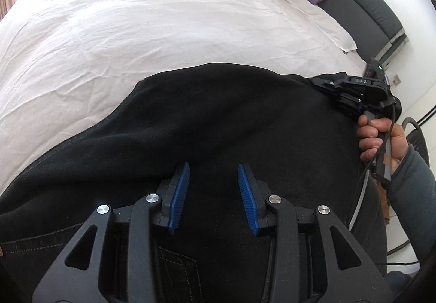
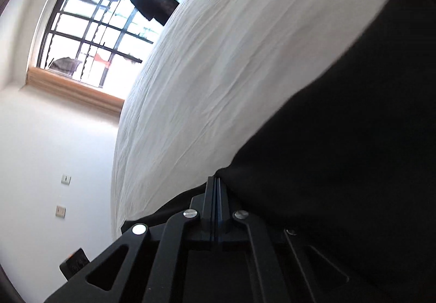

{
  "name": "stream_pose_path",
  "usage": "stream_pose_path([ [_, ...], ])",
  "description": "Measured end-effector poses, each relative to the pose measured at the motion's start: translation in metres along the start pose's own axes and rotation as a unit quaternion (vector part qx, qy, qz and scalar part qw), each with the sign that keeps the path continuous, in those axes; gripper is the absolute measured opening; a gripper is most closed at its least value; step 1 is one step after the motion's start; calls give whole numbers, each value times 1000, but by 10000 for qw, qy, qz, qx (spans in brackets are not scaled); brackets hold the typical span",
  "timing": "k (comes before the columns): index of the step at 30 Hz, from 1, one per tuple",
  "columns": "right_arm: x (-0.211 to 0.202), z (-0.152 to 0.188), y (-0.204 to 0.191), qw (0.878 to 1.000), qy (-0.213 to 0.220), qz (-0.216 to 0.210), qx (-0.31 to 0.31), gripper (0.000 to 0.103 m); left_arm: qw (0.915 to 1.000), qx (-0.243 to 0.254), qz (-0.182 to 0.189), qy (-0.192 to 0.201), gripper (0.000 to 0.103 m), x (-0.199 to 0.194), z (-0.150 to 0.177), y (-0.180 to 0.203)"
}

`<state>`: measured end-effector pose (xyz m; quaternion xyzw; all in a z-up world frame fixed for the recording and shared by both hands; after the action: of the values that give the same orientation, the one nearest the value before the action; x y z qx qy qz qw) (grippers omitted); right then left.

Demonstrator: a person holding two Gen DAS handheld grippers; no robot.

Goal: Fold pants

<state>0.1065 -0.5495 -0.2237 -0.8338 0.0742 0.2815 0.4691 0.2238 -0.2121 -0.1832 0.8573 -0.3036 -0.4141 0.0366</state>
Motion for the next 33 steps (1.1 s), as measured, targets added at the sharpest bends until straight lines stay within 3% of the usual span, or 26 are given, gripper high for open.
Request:
stream_pose_path([
  [3,-49,-29,47,9952,735,552,322,0,9999,-2,-109,44,40,-5,-2,6],
  [4,-73,-50,74,9904,1022,772,517,0,9999,7,-134,61,42,-12,-2,5],
  [7,-122,-64,120,9720,1619,1285,1121,0,9998,16,-113,178,45,-30,-1,16],
  [9,-143,-67,109,9708,1733,1391,901,22,9997,42,-19,249,47,-38,-1,24],
  [11,-138,-50,65,9846,1505,636,624,34,9996,102,90,234,60,-40,6,36],
  [12,-121,-25,31,9903,1260,153,569,45,9997,139,107,194,63,-37,12,41],
  [14,-84,27,-20,9961,659,-413,424,55,9997,155,161,-16,63,-29,23,46],
  [17,-54,80,-35,9991,-112,-337,213,55,9994,288,50,-177,63,-25,40,51],
  [19,-55,85,-13,9995,-172,-102,260,25,9992,344,36,-214,65,-29,46,53],
  [20,-62,80,4,9991,-115,47,417,4,9991,354,44,-234,66,-31,47,54],
  [21,-71,73,24,9976,-5,294,627,0,9990,365,51,-256,67,-32,50,54],
  [23,-97,50,60,9938,277,558,920,0,9988,405,26,-260,67,-33,56,56],
  [27,-140,29,92,9877,541,1183,862,0,9984,439,4,-350,67,-35,61,56],
  [28,-149,27,96,9830,610,1542,789,0,9984,437,10,-372,67,-36,63,56],
  [30,-164,25,94,9735,781,2035,696,22,9982,454,19,-397,67,-42,65,58],
  [31,-171,24,93,9731,881,1966,819,24,9982,451,17,-384,67,-44,65,58],
  [33,-182,18,75,9813,1116,1339,817,30,9987,413,-3,-315,67,-50,66,57],
])
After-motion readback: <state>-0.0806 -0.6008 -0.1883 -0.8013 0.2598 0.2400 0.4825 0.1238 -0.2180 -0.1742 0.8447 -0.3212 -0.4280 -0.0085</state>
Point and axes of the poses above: each gripper's, at about its wrist camera, not at the fingertips, and x roughly the way its jaws point, y to its right, z to its underside, the point moved 5 cm from there along x, roughly the way its jaws point, and after that the axes turned 14 degrees about y, right-handed, at the moved point
